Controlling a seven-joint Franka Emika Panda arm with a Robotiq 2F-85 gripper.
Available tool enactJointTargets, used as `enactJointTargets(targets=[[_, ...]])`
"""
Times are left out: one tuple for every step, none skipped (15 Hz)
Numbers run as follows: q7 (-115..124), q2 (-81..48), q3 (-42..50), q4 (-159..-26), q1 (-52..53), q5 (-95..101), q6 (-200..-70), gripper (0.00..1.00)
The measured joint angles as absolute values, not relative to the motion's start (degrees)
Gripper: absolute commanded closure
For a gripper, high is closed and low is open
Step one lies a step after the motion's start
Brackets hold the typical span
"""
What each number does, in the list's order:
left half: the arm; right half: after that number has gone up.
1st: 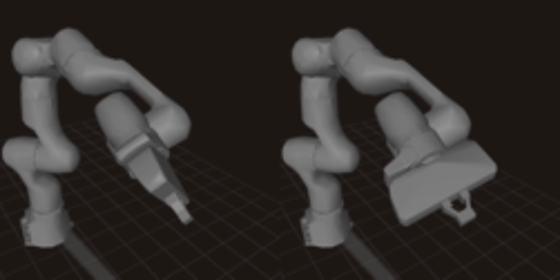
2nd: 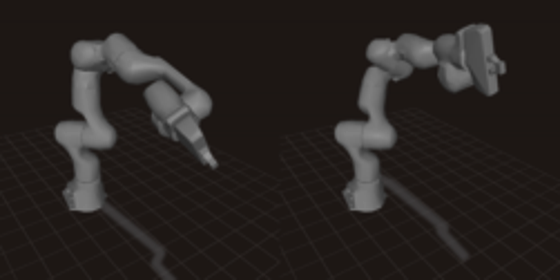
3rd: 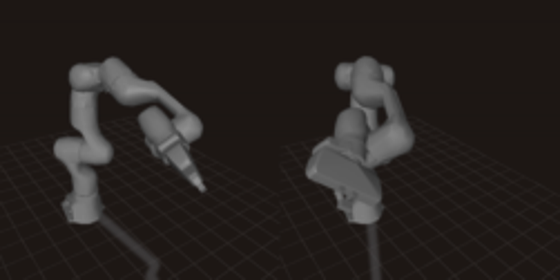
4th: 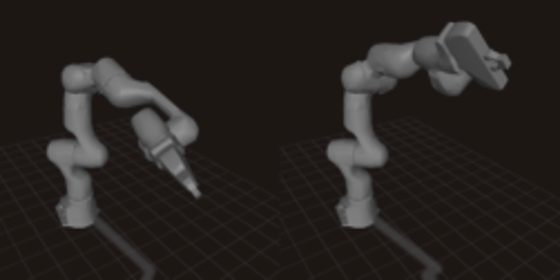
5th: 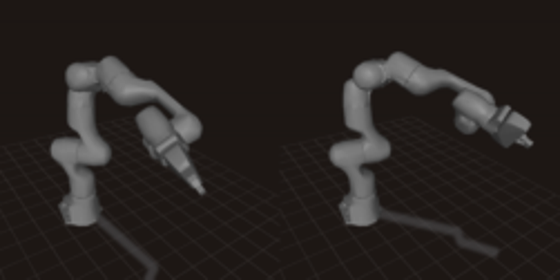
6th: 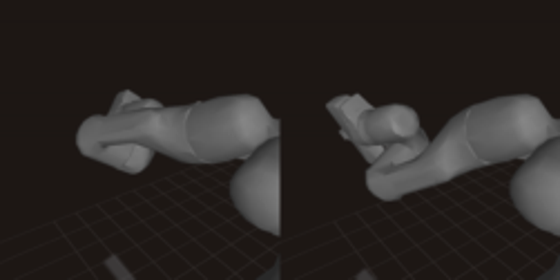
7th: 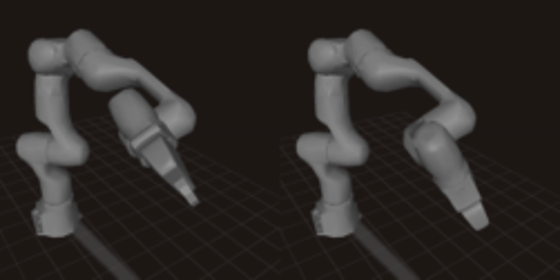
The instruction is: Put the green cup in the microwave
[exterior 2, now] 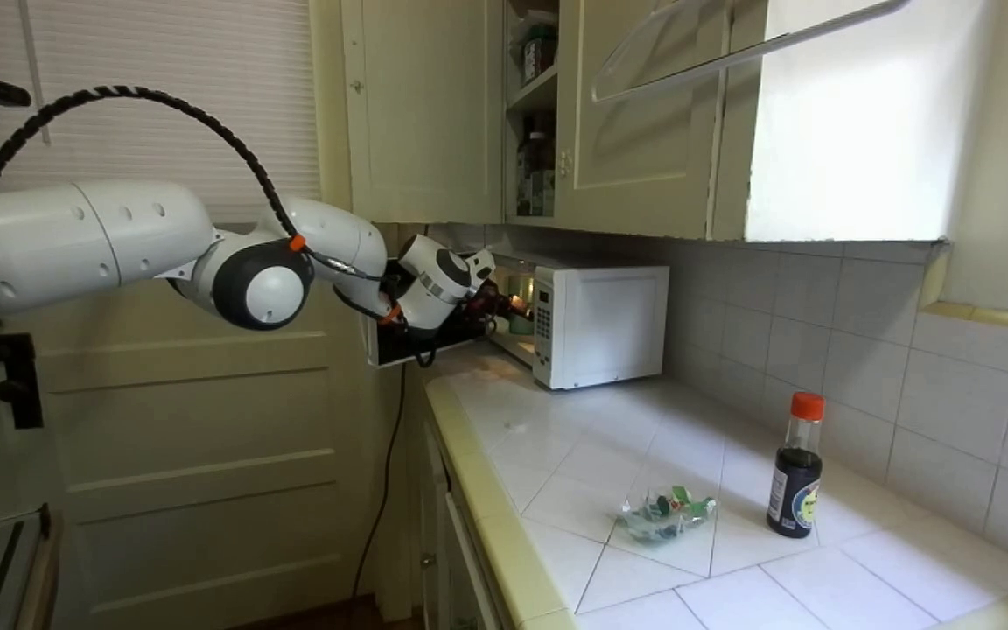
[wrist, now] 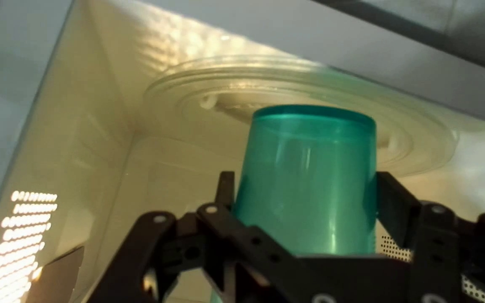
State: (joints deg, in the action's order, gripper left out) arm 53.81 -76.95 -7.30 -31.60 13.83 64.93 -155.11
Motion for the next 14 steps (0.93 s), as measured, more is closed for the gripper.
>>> enactJointTargets(targets=[[53.23,-77.19,-7.80,-31.47,13.65,64.41,-155.11,0.44],[52.65,-77.38,-8.19,-31.41,13.45,63.89,-155.07,0.44],[52.07,-77.55,-8.60,-31.33,13.23,63.39,-154.96,0.44],[51.46,-77.68,-8.86,-31.22,13.04,63.00,-154.83,0.44],[50.82,-77.78,-9.12,-31.02,12.87,62.65,-154.67,0.44],[50.06,-77.87,-9.37,-30.79,12.72,62.32,-154.37,0.44],[49.42,-77.92,-9.45,-30.54,12.64,62.07,-153.79,0.44],[48.99,-77.95,-9.45,-30.29,12.61,61.92,-153.08,0.44],[48.46,-77.95,-9.48,-30.10,12.60,61.71,-152.41,0.44],[47.77,-77.95,-9.56,-29.98,12.58,61.45,-151.93,0.44],[46.98,-77.95,-9.71,-29.88,12.56,61.27,-151.50,0.44],[46.29,-77.95,-9.88,-29.79,12.56,61.21,-151.16,0.44],[45.79,-77.95,-9.97,-29.69,12.59,61.20,-150.82,0.44],[45.56,-77.96,-9.97,-29.61,12.63,61.20,-150.61,0.44]])
